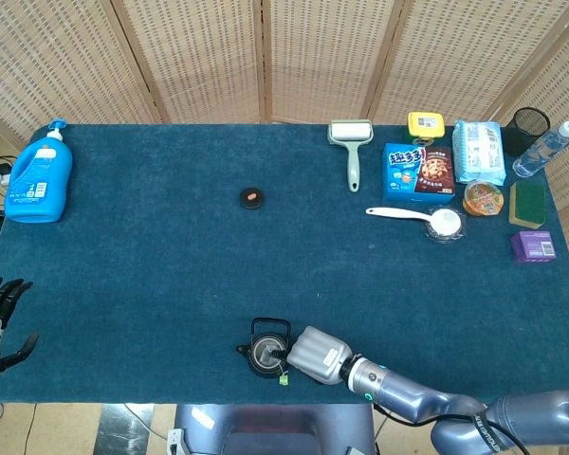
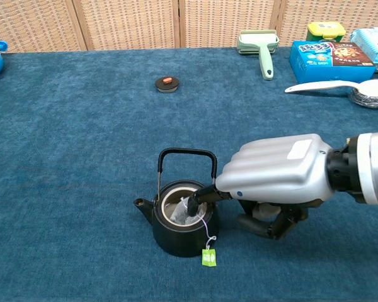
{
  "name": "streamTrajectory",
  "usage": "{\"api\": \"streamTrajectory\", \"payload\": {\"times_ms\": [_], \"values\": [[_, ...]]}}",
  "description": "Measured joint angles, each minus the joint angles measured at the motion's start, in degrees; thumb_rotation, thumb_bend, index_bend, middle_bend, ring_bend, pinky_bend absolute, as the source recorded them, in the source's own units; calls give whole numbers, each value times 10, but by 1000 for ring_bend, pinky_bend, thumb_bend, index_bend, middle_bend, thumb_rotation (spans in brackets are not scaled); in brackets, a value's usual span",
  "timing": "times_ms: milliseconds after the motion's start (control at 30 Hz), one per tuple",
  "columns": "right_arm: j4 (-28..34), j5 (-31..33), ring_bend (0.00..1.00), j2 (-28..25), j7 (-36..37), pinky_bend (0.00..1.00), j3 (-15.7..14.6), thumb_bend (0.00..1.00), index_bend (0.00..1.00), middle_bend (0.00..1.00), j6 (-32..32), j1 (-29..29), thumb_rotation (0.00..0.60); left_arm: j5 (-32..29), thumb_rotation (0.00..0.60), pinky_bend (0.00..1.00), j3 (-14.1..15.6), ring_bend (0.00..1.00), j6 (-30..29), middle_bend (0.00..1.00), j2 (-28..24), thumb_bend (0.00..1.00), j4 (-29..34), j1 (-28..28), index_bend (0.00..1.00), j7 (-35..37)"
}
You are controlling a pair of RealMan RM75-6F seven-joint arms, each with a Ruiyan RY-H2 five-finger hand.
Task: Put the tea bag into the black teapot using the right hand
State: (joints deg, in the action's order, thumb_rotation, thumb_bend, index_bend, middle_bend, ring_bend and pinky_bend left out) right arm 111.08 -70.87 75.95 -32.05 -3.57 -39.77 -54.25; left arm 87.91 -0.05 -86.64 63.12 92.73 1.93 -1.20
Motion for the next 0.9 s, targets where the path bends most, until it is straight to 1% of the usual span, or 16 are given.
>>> {"api": "streamTrajectory", "payload": {"times_ms": [333,533,700,900], "values": [[3,31,1000,-5,-3,1000,7,713,144,1000,-4,-9,600,0,600,108,-1,54,-3,127,0,365,-1,-1,128,1],[0,47,1000,-5,-5,1000,2,714,144,1000,-4,-12,600,0,600,107,0,54,1,127,2,365,-2,1,128,2],[2,47,1000,-1,-10,1000,-4,711,144,1000,-9,-12,600,-1,600,107,0,54,0,127,2,365,-3,0,128,2],[19,41,1000,-10,-14,1000,-5,711,144,1000,-18,-12,600,-1,600,108,0,54,0,127,2,364,-5,0,128,5]]}}
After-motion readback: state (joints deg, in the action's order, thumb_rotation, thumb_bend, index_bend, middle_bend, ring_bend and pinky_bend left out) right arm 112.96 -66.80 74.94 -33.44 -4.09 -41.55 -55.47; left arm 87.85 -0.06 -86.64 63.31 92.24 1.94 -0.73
